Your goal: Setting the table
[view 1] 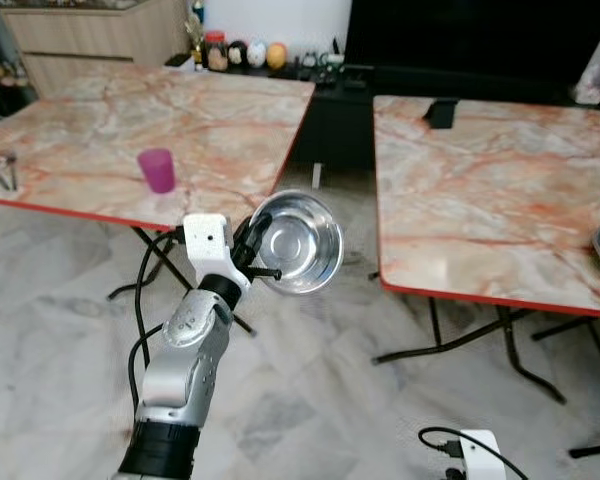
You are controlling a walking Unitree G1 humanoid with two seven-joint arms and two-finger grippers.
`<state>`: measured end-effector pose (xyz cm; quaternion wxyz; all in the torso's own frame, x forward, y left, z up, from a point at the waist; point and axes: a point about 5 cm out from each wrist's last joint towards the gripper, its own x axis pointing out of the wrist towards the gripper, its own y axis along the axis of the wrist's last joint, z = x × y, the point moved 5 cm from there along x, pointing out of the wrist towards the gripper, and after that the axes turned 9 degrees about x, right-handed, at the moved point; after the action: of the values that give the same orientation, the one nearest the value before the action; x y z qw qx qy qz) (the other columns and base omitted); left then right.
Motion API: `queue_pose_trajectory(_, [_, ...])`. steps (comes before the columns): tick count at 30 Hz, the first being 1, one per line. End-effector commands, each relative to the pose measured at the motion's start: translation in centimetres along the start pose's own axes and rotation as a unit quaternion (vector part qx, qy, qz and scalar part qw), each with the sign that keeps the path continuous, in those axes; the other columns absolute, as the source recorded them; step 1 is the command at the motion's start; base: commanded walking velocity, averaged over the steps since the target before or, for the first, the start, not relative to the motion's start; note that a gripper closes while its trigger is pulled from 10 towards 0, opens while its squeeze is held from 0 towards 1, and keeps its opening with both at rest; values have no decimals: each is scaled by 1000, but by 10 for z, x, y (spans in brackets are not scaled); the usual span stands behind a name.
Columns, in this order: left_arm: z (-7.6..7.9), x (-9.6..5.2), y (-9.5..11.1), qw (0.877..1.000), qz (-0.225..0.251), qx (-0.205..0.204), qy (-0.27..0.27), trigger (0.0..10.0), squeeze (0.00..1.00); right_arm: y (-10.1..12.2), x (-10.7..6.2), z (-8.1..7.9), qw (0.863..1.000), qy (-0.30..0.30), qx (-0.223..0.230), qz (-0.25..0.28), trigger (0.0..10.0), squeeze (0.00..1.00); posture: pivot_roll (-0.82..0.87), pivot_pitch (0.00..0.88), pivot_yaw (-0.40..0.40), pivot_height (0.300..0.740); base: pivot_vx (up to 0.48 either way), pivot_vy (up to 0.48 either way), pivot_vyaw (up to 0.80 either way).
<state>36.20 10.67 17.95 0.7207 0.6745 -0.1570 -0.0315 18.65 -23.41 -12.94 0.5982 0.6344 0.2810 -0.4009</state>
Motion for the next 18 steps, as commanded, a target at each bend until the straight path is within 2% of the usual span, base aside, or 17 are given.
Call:
queue_pose_trajectory(1, [-3,0,5,1000,8,4,7,10000,0,4,0,2,1000,-2,-1,6,10000,0,85,0,-42,740,0,-398,0])
queue_pose_trajectory(18, [-1,0,4,1000,6,2,5,10000,0,3,0,2,1000,3,6,4,10000,0,85,0,-45,740,0,-399,0])
